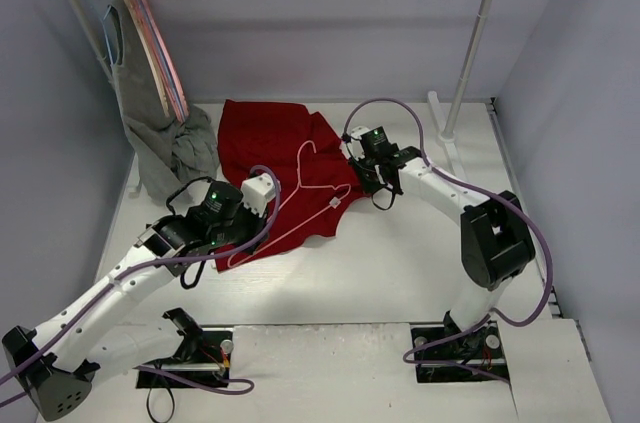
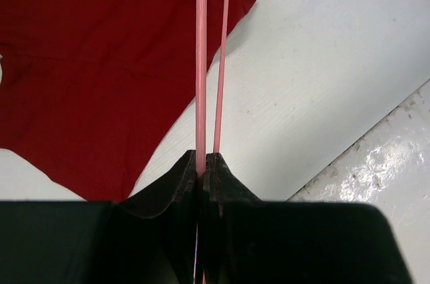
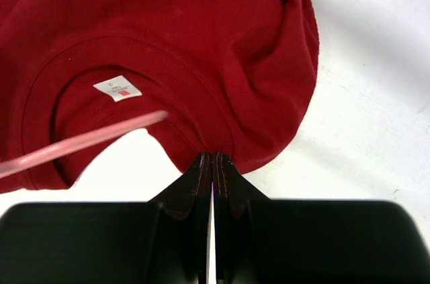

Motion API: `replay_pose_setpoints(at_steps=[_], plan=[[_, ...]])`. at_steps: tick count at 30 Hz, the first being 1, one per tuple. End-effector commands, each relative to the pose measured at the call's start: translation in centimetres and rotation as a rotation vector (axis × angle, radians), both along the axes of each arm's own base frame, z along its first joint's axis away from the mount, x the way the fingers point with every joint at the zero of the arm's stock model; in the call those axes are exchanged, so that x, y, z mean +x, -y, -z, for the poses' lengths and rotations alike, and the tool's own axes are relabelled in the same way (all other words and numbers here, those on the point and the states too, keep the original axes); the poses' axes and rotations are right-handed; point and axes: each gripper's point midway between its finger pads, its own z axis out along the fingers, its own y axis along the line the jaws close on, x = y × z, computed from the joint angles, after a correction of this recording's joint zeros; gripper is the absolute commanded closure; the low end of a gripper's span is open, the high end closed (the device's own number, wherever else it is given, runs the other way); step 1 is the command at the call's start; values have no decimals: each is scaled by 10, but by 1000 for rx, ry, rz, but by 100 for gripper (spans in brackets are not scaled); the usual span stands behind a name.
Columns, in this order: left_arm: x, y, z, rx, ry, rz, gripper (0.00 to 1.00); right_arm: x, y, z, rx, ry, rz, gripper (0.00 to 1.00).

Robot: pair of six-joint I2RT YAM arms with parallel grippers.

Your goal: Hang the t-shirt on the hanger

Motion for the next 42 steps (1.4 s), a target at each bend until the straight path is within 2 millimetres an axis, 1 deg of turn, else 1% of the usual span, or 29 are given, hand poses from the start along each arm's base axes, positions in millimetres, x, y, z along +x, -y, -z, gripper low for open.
replay_pose_setpoints(at_steps=[1,2,5,8,13,17,19,20,21,22,23,24,26,27,28,31,33,34,35,36,37,38,39,40,42], plan=[[14,18,-47,-105,137,44,100,3,-9,-34,60,56,-11,100],[15,19,-47,-105,138,49,100,3,-10,-35,65,58,-11,100],[13,23,-36,-98,116,74,100,3,-13,-40,83,59,-19,100],[13,26,-30,-102,108,91,100,4,-14,-45,91,60,-21,100],[20,26,-22,-74,139,80,100,3,-19,-51,105,56,-37,100],[30,29,-24,-57,199,74,100,2,-20,-58,116,50,-47,100],[31,33,-23,-55,216,83,100,2,-23,-64,124,53,-54,100],[35,36,-29,-70,253,79,100,1,-23,-65,124,44,-58,100],[36,38,-31,-79,270,80,100,3,-25,-70,131,53,-63,100],[34,41,-28,-82,278,89,100,2,-26,-72,134,46,-68,100],[39,43,-35,-101,320,78,100,3,-28,-75,138,47,-73,100],[39,46,-37,-110,337,81,100,6,-30,-84,147,60,-77,100],[45,48,-37,-117,373,61,100,5,-30,-92,146,59,-83,100],[45,51,-36,-122,380,69,100,8,-32,-103,156,79,-86,100],[46,55,-36,-128,386,83,100,7,-32,-107,158,78,-90,100],[44,69,-39,-173,393,125,100,10,-33,-128,170,119,-101,100],[42,76,-36,-202,387,146,100,9,-33,-136,171,130,-110,100],[44,79,-40,-228,397,138,100,11,-34,-146,181,147,-116,100],[45,79,-37,-226,388,130,100,11,-35,-150,186,153,-121,100],[52,80,-44,-244,418,99,100,9,-35,-153,186,150,-122,100],[57,80,-50,-266,436,70,100,9,-37,-163,201,165,-129,100],[60,79,-50,-269,449,47,100,8,-37,-170,210,174,-129,100],[66,78,-59,-293,487,17,100,7,-37,-175,216,182,-130,100],[70,76,-62,-300,504,-10,100,7,-37,-185,229,204,-130,100],[77,79,-72,-335,533,-38,100,6,-37,-195,241,226,-129,100]])
